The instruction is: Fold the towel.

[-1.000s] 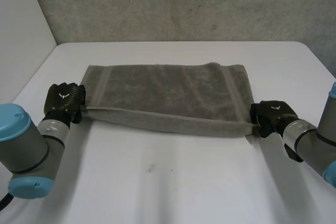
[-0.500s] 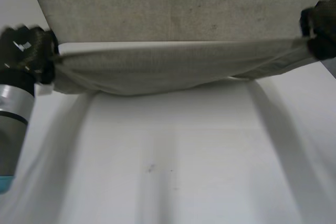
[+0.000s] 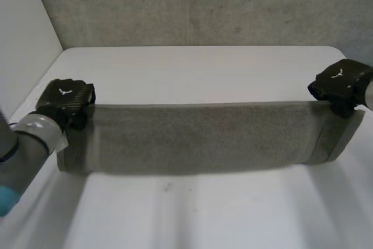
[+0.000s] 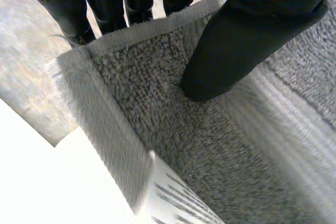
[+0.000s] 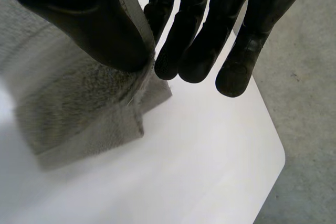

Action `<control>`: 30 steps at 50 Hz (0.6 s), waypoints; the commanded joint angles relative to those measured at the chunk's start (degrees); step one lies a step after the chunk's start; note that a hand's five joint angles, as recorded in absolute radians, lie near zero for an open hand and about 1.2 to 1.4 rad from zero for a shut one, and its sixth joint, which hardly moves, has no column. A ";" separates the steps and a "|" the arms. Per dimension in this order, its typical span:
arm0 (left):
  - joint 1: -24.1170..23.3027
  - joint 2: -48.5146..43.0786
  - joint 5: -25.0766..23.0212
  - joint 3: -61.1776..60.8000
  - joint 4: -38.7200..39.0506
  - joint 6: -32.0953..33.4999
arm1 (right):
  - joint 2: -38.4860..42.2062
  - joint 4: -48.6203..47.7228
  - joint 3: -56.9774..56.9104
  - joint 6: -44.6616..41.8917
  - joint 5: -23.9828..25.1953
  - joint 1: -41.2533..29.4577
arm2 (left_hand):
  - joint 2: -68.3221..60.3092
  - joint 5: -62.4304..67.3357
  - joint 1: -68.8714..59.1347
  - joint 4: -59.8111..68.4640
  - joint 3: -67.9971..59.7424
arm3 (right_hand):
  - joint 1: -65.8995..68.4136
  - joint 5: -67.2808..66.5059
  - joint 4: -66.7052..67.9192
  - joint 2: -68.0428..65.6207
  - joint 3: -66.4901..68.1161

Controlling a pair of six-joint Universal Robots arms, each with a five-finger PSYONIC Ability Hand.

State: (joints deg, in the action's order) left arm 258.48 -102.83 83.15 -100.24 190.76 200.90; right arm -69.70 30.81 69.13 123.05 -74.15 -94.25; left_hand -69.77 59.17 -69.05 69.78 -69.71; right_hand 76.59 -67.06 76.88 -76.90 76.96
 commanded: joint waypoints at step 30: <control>0.97 -7.56 3.16 19.55 19.74 -12.46 | 3.77 -34.85 -9.48 23.91 -3.47 -6.30 | -10.23 10.83 -10.95 10.22 -10.29 | 3.41 -2.94 3.12 -3.10 3.04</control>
State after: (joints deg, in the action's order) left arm 258.12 -108.83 86.85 -71.21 211.18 187.90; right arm -67.32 -6.49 52.86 147.91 -79.41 -100.57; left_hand -69.78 59.17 -69.29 69.79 -69.74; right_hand 76.59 -67.90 76.88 -76.90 77.03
